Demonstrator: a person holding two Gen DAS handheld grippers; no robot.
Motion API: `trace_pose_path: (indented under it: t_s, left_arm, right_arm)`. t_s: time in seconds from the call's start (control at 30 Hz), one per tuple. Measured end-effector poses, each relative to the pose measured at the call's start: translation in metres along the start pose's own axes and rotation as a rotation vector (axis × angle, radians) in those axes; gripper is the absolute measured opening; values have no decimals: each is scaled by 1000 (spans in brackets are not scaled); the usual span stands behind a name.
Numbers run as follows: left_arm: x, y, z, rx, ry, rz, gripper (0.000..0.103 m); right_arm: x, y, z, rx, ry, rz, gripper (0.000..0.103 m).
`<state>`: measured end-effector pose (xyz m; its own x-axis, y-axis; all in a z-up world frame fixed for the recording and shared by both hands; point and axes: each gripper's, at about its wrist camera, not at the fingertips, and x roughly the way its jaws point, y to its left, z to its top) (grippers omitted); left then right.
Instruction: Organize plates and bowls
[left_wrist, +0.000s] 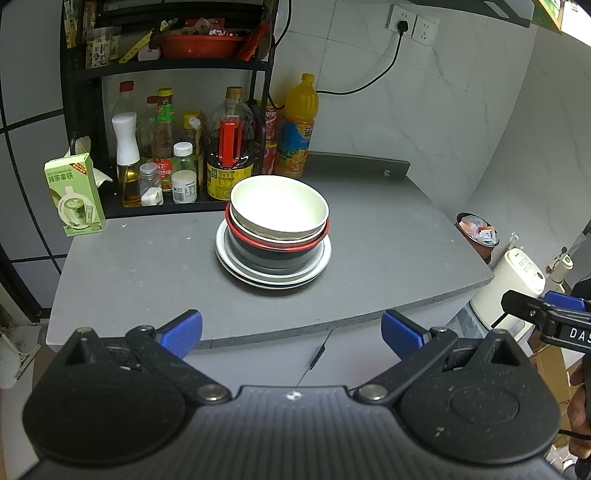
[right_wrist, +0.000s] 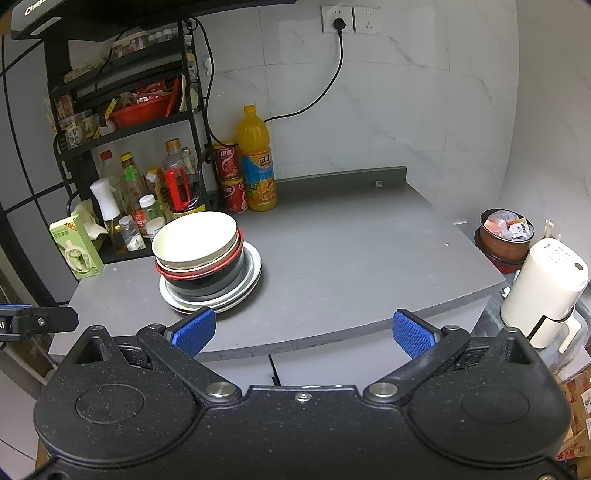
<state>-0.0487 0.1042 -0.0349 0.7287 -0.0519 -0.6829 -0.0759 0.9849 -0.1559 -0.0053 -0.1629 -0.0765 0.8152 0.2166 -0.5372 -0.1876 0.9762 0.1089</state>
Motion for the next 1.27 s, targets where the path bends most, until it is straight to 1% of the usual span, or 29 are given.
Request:
trace_pose_path:
  t_s: [0.33, 0.43, 0.83, 1.07, 1.27]
  left_arm:
    - [1, 3, 2, -3, 1, 13, 102]
    - [0, 6, 3, -21, -1, 9, 102]
    - [1, 4, 5, -12, -6, 10, 102]
    - [1, 3, 5, -8, -6, 9, 102]
    - [7, -1, 6, -18, 8, -3, 102]
  right_arm:
    - [1, 2, 1, -1, -6, 0, 103]
    - [0, 3, 1, -1, -4, 2, 103]
    - [-1, 2, 1, -4, -8, 5, 103]
    - [0, 1, 3, -3, -4, 3, 103]
    - [4, -2, 5, -10, 20, -6, 103]
